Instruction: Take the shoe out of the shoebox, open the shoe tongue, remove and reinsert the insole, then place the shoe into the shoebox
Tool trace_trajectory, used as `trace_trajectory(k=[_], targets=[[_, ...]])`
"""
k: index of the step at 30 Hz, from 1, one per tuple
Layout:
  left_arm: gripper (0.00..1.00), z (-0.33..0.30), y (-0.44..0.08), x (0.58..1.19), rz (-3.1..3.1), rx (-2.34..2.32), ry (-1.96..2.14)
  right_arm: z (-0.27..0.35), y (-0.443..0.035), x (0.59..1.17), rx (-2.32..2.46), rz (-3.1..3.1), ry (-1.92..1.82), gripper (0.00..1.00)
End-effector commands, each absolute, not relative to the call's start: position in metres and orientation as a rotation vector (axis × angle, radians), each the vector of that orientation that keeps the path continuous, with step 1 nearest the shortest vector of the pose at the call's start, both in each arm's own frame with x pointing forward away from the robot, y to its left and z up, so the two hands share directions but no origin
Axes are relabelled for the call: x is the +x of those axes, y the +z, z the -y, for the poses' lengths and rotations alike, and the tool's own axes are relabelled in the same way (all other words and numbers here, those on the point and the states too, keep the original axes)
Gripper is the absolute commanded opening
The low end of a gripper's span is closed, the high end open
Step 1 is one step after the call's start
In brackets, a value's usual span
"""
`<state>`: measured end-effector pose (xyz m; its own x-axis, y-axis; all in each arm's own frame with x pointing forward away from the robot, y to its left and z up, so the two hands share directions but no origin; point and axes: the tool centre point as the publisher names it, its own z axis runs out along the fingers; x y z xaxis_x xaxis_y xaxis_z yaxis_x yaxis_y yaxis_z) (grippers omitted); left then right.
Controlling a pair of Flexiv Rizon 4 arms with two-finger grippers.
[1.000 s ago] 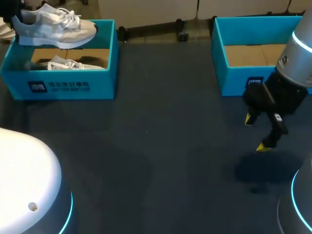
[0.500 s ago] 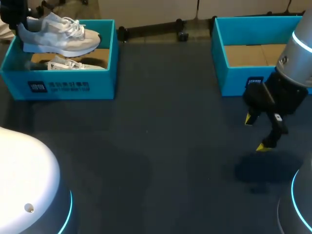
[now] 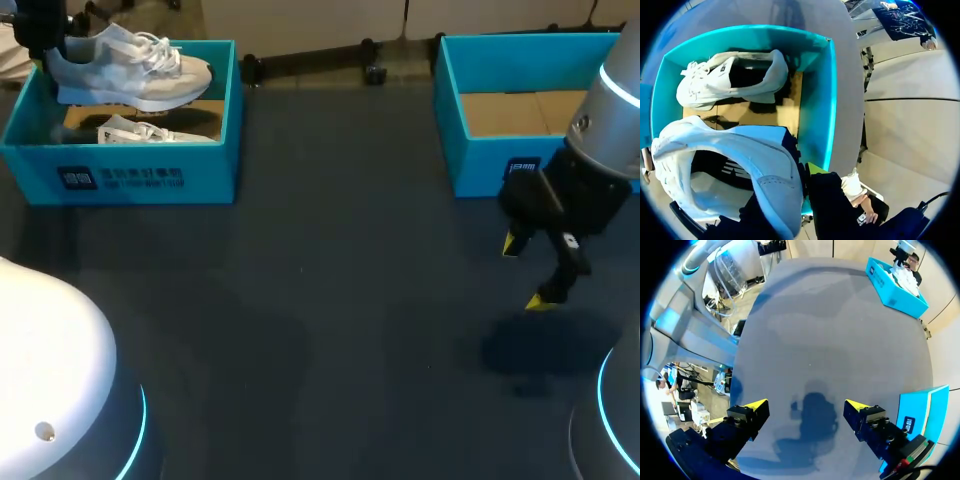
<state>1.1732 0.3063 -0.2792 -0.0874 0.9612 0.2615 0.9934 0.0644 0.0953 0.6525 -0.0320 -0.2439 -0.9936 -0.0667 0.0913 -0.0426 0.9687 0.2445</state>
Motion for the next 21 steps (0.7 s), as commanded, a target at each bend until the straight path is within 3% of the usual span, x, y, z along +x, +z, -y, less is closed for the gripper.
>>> trace_trajectory(k=[1,21], targets=[[0.00,-0.305,-0.287,1.183,2.188,-2.027,-0.368,0.031,-0.245,0.653,0.083,3.019,-0.367,1.00],[0.00,-0.303,-0.308,1.176,2.205,-2.048,-0.356,0.031,-0.245,0.653,0.083,3.019,-0.367,1.00]])
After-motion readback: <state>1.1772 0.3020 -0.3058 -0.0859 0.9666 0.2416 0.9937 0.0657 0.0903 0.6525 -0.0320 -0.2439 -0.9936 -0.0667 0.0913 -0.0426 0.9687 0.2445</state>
